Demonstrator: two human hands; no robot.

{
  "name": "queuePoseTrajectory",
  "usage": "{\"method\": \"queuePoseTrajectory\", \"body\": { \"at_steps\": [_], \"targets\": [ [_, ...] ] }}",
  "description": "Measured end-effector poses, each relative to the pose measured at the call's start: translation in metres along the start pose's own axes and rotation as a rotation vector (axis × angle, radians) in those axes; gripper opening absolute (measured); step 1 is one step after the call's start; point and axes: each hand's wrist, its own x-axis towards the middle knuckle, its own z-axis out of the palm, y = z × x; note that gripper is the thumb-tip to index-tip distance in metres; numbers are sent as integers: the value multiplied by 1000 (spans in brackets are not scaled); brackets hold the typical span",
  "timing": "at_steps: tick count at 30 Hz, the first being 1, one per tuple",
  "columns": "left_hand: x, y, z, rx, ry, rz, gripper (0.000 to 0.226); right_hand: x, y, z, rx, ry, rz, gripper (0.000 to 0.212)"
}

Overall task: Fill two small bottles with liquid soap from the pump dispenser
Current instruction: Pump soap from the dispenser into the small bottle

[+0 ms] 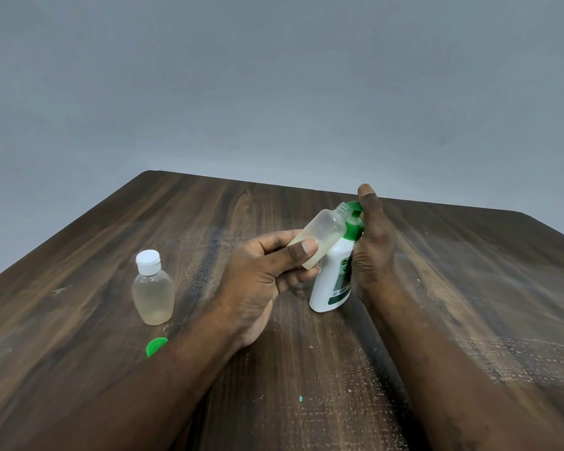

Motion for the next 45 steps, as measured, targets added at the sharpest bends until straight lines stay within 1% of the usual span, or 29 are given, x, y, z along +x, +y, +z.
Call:
{"method": "queuePoseTrajectory", "body": {
  "at_steps": [8, 14, 20, 23, 26, 30, 39, 43, 45],
  "targets": [
    [-1, 1, -1, -32, 6, 11, 41, 2, 2, 1, 42, 15, 7, 44],
    [0, 0, -1, -30, 12, 8, 38, 3, 3, -1, 11, 17, -18, 44],
    [-1, 2, 1, -41, 14, 6, 40, 2, 2, 0, 34, 5, -15, 49],
    [-1, 1, 1, -39, 11, 4, 43, 3, 2, -1, 22, 3, -11, 46],
    [-1, 1, 0, -36, 17, -2, 43, 3, 4, 0, 26, 5, -22, 45],
    [-1, 1, 0, -33, 14, -1, 45, 2, 5, -1, 13, 6, -43, 47],
    [-2, 2, 2, -46, 0, -4, 41, 2, 3, -1, 33, 16, -20, 51],
    [-2, 1, 1, -43, 11, -3, 44, 2, 3, 0, 26, 4, -21, 48],
    [-2, 1, 0, -40, 9, -5, 45, 1, 3, 0, 21, 14, -14, 50]
  ]
}}
